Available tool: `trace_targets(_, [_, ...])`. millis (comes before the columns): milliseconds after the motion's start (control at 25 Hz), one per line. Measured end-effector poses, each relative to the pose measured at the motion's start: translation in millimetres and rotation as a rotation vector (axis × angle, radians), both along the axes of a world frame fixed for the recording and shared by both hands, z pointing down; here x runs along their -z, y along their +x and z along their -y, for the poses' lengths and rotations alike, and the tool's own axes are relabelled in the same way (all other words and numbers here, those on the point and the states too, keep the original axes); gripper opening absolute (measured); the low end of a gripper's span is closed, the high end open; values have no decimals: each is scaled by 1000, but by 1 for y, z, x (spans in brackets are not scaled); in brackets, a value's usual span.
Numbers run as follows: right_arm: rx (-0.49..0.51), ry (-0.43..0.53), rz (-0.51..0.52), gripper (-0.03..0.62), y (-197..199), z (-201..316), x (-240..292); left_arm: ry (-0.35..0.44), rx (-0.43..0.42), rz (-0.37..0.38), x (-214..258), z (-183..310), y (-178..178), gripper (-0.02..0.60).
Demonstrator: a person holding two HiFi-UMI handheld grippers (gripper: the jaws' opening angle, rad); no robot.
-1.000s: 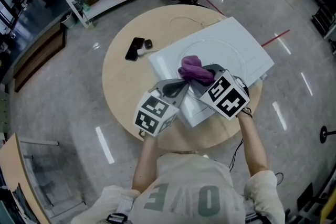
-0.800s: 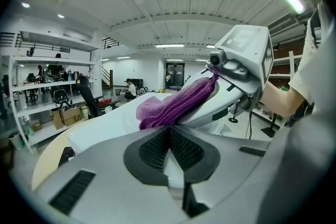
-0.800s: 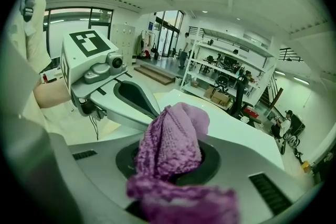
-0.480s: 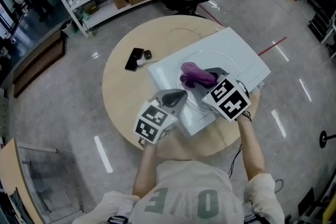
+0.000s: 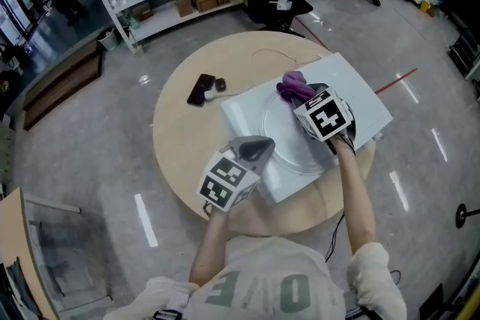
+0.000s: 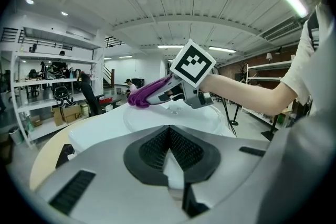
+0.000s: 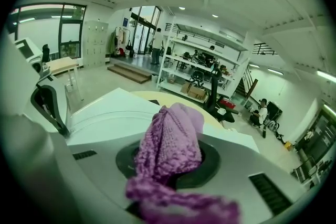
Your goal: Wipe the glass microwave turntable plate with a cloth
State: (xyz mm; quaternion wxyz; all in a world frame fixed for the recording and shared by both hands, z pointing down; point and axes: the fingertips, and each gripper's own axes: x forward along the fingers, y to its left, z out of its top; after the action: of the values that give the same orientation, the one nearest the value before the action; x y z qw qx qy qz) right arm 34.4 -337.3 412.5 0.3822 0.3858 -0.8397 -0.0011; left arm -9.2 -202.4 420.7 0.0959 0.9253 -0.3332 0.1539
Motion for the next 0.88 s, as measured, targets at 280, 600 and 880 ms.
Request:
trace_targets(280, [83, -26, -1, 55, -4, -42, 3, 1, 8, 13, 2, 0, 0, 2])
trace_targets(600, [151, -49, 17, 57, -5, -124, 3, 7, 20, 22, 2, 0, -1, 2])
trace_targets(880, [172, -22, 22, 55, -5, -167, 3, 14, 37, 29, 3, 1, -1, 2])
